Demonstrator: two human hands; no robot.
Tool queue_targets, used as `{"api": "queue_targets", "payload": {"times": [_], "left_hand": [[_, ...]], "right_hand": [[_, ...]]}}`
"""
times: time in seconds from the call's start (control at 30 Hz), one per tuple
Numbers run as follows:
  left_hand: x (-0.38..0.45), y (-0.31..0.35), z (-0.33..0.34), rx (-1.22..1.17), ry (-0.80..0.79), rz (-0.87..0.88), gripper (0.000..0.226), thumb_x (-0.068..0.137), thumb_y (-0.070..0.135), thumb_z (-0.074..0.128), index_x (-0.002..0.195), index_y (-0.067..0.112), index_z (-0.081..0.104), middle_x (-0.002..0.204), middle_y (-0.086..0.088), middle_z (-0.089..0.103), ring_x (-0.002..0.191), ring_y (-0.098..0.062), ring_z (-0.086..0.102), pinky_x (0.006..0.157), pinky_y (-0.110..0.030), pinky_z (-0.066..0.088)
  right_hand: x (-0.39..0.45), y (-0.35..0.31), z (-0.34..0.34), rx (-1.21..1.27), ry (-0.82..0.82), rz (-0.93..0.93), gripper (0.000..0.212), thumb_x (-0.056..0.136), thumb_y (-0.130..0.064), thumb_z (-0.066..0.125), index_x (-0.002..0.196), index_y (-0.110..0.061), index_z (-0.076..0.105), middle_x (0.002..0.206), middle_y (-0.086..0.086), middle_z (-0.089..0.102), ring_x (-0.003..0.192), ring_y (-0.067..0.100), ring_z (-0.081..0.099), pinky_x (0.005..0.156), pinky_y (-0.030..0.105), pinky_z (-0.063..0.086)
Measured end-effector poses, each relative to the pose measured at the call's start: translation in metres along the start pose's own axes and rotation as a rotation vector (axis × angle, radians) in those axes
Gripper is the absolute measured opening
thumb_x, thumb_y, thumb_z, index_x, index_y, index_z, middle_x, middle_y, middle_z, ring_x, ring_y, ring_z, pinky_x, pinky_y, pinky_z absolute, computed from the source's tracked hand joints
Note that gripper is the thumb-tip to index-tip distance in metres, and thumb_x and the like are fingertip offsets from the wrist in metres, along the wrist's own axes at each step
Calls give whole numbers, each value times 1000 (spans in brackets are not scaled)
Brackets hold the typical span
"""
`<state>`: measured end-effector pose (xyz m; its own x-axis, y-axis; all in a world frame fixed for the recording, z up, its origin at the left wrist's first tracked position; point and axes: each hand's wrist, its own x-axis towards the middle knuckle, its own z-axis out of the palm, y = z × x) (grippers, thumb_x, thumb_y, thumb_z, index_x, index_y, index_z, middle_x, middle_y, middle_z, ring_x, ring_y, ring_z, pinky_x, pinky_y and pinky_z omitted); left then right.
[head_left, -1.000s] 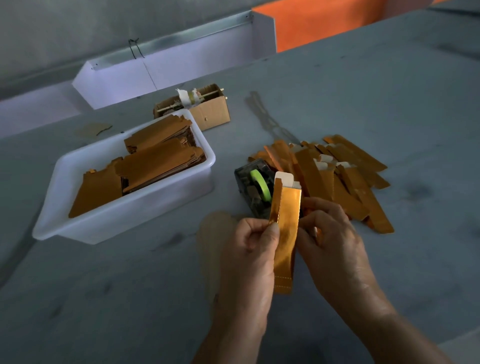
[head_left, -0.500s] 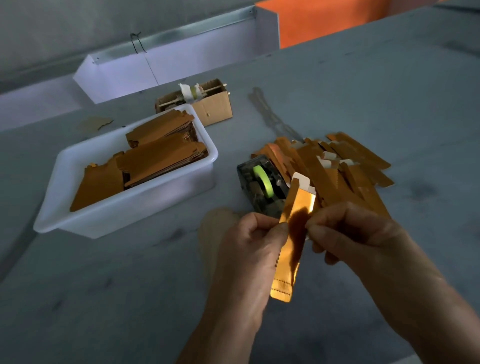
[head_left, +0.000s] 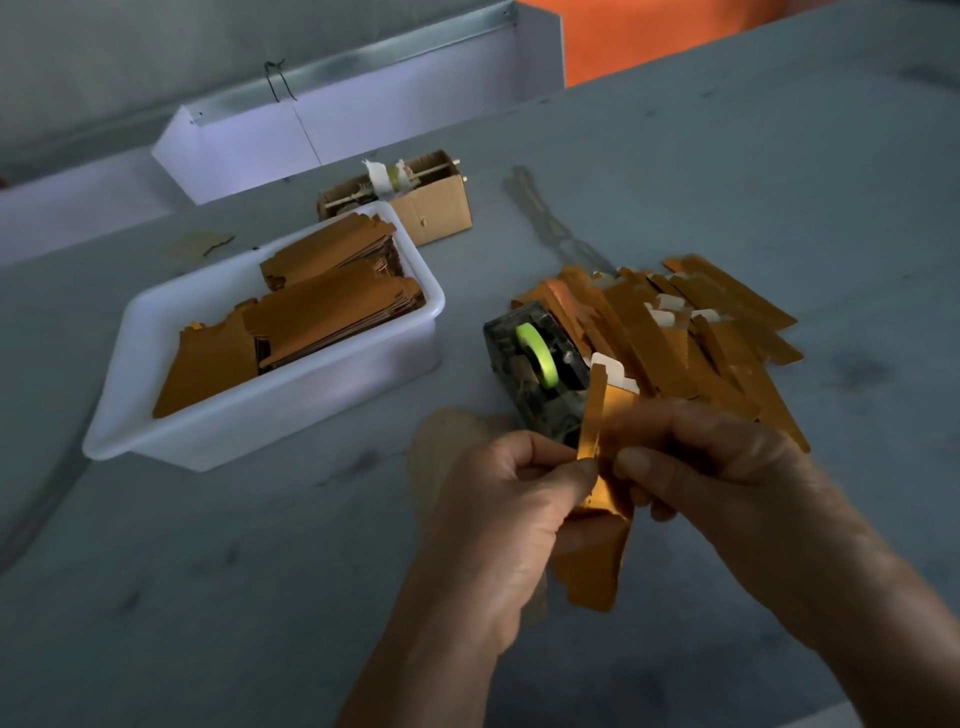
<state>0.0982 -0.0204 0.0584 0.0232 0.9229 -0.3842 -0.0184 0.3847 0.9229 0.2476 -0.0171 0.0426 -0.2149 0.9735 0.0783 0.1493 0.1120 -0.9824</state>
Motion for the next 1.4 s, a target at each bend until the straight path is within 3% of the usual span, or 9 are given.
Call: {"api": "queue_targets", "payload": {"times": [0.1,0.37,0.5,0.73,0.97,1.07,1.17,1.23,1.4], "left_hand": [[0,0,0,-15,-19,-1,6,86,3,66,81,-1,67,73,-11,73,68,-19,73,60,-25,58],[1,-3,-5,-16,-60,-19,20,86,2,64,70,12,71,76,-10,74,75,-21,74,70,-30,60],[-1,-3,-7,-41,-118,-16,21,75,25,78,79,6,69,88,-15,74,82,-25,73,73,-32,59],[-2,-9,2,36,79,87,19,90,8,61,72,8,69,67,-9,72,67,-23,73,64,-34,60],[-13,-14,13,273,251,364,17,88,17,61,72,16,66,65,-5,70,64,-26,68,62,-49,57],[-15,-11,9,240,240,346,14,88,18,61,76,15,67,68,-3,72,65,-19,70,62,-45,59],[-15,-9,6,235,213,325,11,89,18,63,78,16,67,69,1,73,63,-11,70,59,-29,59],[-15,-8,5,251,196,310,11,89,20,63,79,18,67,72,1,73,66,-13,71,61,-32,60],[-14,-8,2,165,101,183,14,92,17,60,80,15,68,75,-1,74,69,-16,73,62,-35,61]], "right_hand": [[2,1,0,-88,26,19,40,76,-20,65,108,-39,52,77,-8,68,68,8,65,58,16,50],[5,-1,2,-193,90,68,30,76,-20,70,93,-32,49,74,-13,69,64,3,64,54,13,49],[5,-3,4,-237,98,84,29,76,-21,70,92,-33,48,77,-17,67,66,0,64,54,14,50],[3,-8,10,-366,148,57,28,78,-23,71,91,-31,48,68,-9,66,68,-7,60,57,5,44],[5,-12,14,-466,237,102,32,71,-35,76,88,-31,49,68,-12,62,60,-4,58,53,1,40],[5,-11,13,-498,269,77,35,64,-47,74,81,-32,47,59,-11,55,61,-17,52,51,-1,36],[3,-10,11,-350,216,102,43,55,-64,58,84,-34,49,67,-9,59,70,-12,55,51,5,43],[2,-8,12,-229,143,161,54,46,-68,53,86,-33,54,74,-7,63,72,-4,59,53,13,47],[4,-3,12,19,92,211,15,67,-34,66,80,-25,65,74,0,68,73,12,65,66,22,52]]}}
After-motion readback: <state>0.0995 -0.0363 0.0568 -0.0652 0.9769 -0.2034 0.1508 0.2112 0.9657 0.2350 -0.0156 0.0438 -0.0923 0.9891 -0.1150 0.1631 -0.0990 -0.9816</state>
